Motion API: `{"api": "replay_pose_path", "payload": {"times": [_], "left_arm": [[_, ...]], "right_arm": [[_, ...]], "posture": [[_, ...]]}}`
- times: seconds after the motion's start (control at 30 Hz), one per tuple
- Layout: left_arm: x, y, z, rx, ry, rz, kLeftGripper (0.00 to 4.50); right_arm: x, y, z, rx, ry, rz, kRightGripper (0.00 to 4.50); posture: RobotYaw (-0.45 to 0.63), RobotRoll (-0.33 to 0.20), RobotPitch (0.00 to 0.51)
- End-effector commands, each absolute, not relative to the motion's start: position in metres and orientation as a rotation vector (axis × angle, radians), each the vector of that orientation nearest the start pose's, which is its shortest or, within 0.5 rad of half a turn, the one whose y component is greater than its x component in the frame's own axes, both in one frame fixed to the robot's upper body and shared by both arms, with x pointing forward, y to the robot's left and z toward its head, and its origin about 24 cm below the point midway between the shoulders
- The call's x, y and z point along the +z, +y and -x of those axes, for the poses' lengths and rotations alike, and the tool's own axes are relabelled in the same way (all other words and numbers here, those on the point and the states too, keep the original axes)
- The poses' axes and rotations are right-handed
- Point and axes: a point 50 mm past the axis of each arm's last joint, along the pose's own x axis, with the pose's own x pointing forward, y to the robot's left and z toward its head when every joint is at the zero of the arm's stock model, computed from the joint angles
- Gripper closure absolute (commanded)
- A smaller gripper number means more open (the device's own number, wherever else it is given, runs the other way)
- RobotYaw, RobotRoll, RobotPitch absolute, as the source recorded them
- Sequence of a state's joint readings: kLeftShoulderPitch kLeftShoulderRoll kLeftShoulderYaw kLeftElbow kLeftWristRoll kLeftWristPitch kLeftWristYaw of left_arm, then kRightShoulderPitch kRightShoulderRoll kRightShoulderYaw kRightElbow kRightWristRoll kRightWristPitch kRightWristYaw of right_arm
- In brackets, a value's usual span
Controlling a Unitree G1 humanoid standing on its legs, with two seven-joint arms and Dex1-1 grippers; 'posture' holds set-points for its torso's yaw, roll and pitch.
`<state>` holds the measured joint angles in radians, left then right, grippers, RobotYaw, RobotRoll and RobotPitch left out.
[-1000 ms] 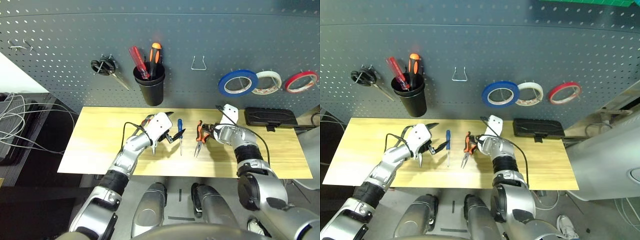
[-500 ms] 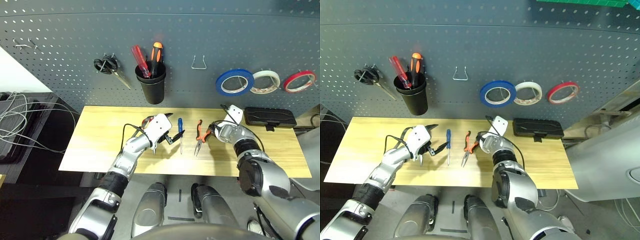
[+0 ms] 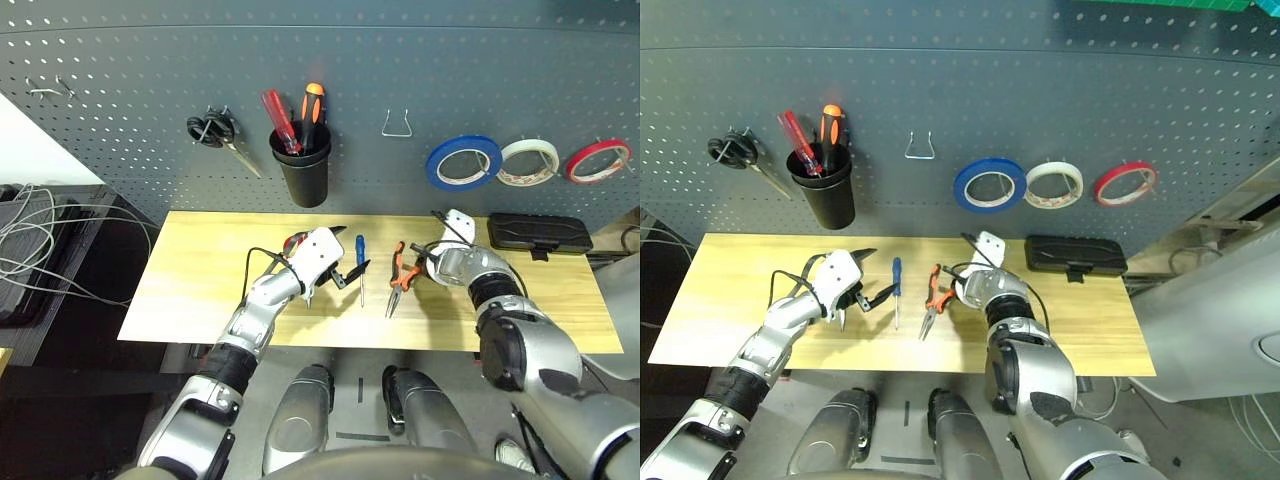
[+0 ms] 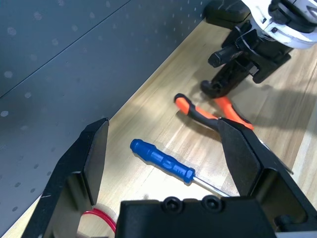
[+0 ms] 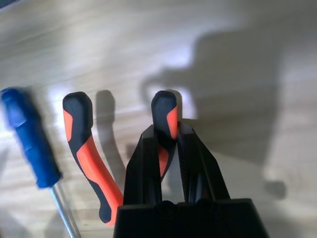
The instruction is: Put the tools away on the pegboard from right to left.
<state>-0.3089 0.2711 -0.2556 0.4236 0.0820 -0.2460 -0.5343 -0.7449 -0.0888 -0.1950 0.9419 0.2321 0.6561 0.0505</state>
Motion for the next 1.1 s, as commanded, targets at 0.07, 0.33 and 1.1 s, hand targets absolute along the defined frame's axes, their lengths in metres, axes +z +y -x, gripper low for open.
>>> {"api": "replay_pose_path", "payload": {"times": [0.07,0.33,1.1], "left_arm": [[0.028,0.121,-0.288,-0.809,0.023,-0.439,0.00],[0.033,0.122,-0.288,-0.792,-0.010,-0.424,0.00],[0.069,0.118,-0.280,-0.820,-0.238,-0.260,0.00]], "right_arm": [[0.029,-0.137,-0.342,0.283,0.735,-0.085,4.20],[0.083,-0.130,-0.339,0.423,0.441,0.089,4.20],[0.151,-0.147,-0.311,0.510,-0.063,0.240,4.20]], "posture": [[0.12,0.000,0.193],[0.11,0.000,0.193],[0.08,0.000,0.198]]}}
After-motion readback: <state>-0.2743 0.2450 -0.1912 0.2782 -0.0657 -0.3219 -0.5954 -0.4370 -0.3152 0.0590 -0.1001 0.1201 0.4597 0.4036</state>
